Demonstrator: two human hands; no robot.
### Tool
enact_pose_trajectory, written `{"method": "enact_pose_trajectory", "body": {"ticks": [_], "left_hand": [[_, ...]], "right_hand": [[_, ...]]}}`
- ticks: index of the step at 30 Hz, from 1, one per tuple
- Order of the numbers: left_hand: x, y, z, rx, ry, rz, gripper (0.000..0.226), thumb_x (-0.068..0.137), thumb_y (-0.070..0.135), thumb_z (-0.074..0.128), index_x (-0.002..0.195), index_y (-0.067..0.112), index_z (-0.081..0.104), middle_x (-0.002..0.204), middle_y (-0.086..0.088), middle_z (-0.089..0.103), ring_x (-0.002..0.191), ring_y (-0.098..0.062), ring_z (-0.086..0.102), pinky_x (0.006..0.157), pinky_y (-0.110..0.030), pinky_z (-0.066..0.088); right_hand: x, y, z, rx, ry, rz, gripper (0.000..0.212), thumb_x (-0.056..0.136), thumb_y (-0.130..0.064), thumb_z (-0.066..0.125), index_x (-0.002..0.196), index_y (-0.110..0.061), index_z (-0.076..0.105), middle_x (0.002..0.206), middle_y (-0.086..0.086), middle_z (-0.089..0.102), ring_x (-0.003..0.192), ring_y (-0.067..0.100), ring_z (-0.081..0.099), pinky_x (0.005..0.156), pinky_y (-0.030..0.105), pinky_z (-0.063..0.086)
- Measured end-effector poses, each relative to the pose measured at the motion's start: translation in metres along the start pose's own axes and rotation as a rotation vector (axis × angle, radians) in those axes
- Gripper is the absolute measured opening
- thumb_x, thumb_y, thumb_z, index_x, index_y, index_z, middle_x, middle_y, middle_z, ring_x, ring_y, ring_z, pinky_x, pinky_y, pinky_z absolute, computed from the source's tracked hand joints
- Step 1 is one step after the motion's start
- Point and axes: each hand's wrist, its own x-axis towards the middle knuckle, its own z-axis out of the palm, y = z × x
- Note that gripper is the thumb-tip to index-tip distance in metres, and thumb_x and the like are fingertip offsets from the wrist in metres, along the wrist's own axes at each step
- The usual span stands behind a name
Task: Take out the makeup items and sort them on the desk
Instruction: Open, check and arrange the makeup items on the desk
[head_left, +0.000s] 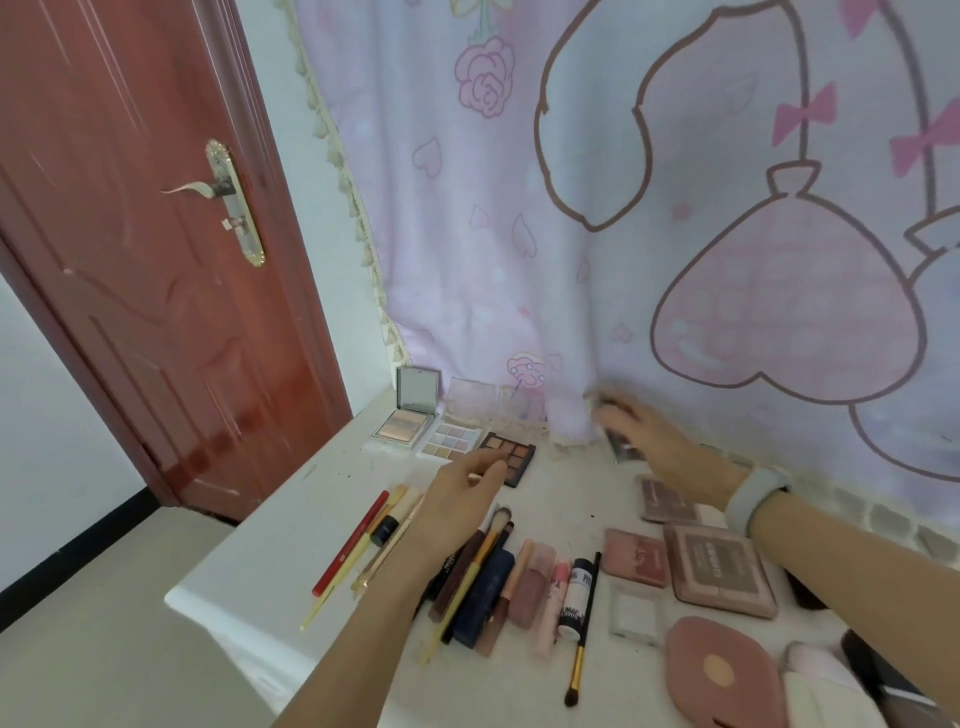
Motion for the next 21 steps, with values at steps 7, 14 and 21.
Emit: {"method": "enact_pose_trajectory", "body": {"ticks": [7,14,21], "left_hand": [[-0.007,0.027,0.029,0.276,-0.076,0.396,0.056,0.087,0.027,0.062,0.138,0.023,0.038,0.134,0.012,0.033,0.127,-0.003,0.031,0.105,-0.018,0.027],[-0.013,0.022,0.023,0.179,0.065,0.457,0.023,0.091,0.014,0.056,0.112,0.022,0.059,0.089,0.013,0.062,0.077,0.001,0.054,0.069,-0.007,0.041],[-0.015,0.03,0.01,0.169,0.043,0.402,0.015,0.091,0.02,0.056,0.104,0.027,0.052,0.087,0.014,0.062,0.082,0.001,0.06,0.072,-0.012,0.046]], "right_hand": [[-0.028,-0.016,0.003,0.986,-0.247,0.282,0.06,0.072,-0.047,0.056,0.108,0.0,0.065,0.116,0.024,0.062,0.104,0.042,0.06,0.081,0.048,0.054],[-0.045,-0.027,-0.002,0.389,0.043,0.147,0.025,0.094,-0.018,0.044,0.103,0.0,0.059,0.082,0.012,0.066,0.064,0.022,0.067,0.053,0.023,0.051],[-0.059,-0.039,-0.008,-0.252,-0.185,0.038,0.059,0.082,-0.064,0.042,0.115,-0.019,0.063,0.114,0.013,0.064,0.094,0.02,0.066,0.084,0.027,0.053]]}}
